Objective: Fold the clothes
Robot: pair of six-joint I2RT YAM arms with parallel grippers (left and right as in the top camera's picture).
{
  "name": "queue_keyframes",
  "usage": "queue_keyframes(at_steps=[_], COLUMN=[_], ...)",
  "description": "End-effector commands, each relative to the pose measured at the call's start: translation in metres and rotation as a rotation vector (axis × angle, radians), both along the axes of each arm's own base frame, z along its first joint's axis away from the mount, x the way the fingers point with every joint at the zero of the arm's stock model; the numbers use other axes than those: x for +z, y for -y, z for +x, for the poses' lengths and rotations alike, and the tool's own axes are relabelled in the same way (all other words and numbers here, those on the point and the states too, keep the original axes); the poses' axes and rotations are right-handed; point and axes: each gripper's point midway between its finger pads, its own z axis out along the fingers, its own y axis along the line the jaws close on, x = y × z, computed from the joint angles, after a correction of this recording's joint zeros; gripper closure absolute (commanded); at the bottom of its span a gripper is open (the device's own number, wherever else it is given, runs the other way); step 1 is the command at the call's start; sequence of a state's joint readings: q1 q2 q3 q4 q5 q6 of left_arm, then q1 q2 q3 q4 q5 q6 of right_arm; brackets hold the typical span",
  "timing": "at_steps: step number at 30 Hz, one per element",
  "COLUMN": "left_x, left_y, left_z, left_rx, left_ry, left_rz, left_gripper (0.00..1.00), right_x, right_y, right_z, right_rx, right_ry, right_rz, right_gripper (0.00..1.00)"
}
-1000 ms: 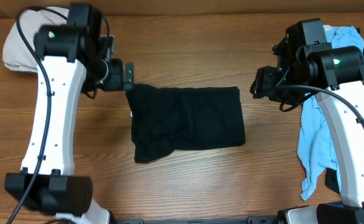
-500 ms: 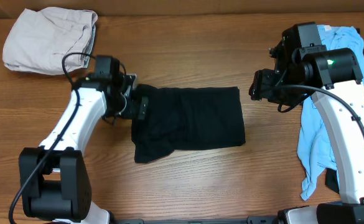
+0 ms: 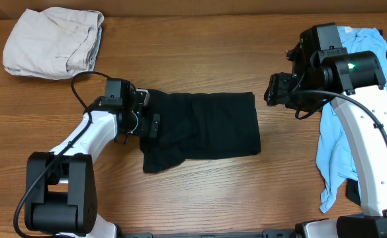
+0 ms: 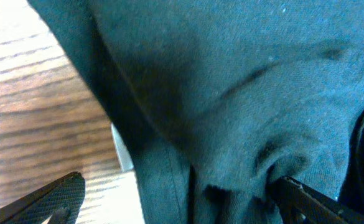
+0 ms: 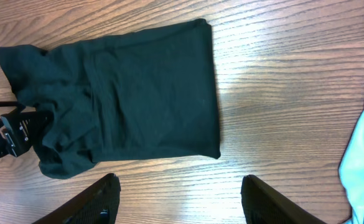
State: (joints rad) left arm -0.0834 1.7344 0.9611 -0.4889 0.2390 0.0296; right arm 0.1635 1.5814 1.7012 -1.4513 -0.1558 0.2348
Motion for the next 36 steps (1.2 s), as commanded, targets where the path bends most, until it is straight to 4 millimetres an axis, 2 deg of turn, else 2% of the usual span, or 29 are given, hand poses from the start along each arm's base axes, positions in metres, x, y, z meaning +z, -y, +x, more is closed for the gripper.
queue_keyframes(at_steps=[1, 9, 12, 15, 19, 23, 26, 27, 32, 36], left_x=[-0.006, -0.03, -0.039, -0.045, -0.047, -0.052, -0.051, -0.049, -0.021, 0.012], left_y=[0.007, 0.011, 0.013, 0.018, 0.018, 0.003, -0.011, -0.017, -0.042, -0.052], left_z=[-0.004, -0.011, -0.016, -0.02, -0.024, -0.029, -0.032, -0.032, -0.025, -0.016], left_rx=[-0.018, -0.01, -0.011, -0.017, -0.01, 0.079, 0.139, 0.152, 0.21, 0.182], left_ry=[0.002, -0.063, -0.097, -0.123, -0.144, -0.189, -0.226, -0.239, -0.302, -0.322], left_rz=[-0.049, -0.074, -0.088, -0.117, -0.121, -0.058, -0.015, -0.002, 0.051, 0.095], left_gripper=[0.01, 0.06, 0.12, 0.26, 0.57, 0.8, 0.93, 0.96, 0.96, 0.96], right_x=[0.0, 0.0, 0.0, 0.001, 0.001, -0.004, -0.015, -0.022, -0.062, -0.098], right_y=[0.001, 0.001, 0.001, 0.001, 0.001, 0.0, -0.006, -0.01, -0.026, -0.042], right_z=[0.002, 0.002, 0.002, 0.004, 0.007, 0.01, 0.012, 0.012, 0.015, 0.011], right_rx=[0.002, 0.002, 0.002, 0.002, -0.001, -0.005, 0.005, 0.011, 0.04, 0.1], right_ry=[0.01, 0.012, 0.011, 0.017, 0.028, 0.034, 0.027, 0.02, -0.001, 0.0], right_rz=[-0.006, -0.006, -0.006, -0.005, -0.002, 0.002, 0.033, 0.05, 0.137, 0.224], right_gripper=[0.34, 0.34, 0.34, 0.34, 0.34, 0.36, 0.48, 0.55, 0.96, 0.96])
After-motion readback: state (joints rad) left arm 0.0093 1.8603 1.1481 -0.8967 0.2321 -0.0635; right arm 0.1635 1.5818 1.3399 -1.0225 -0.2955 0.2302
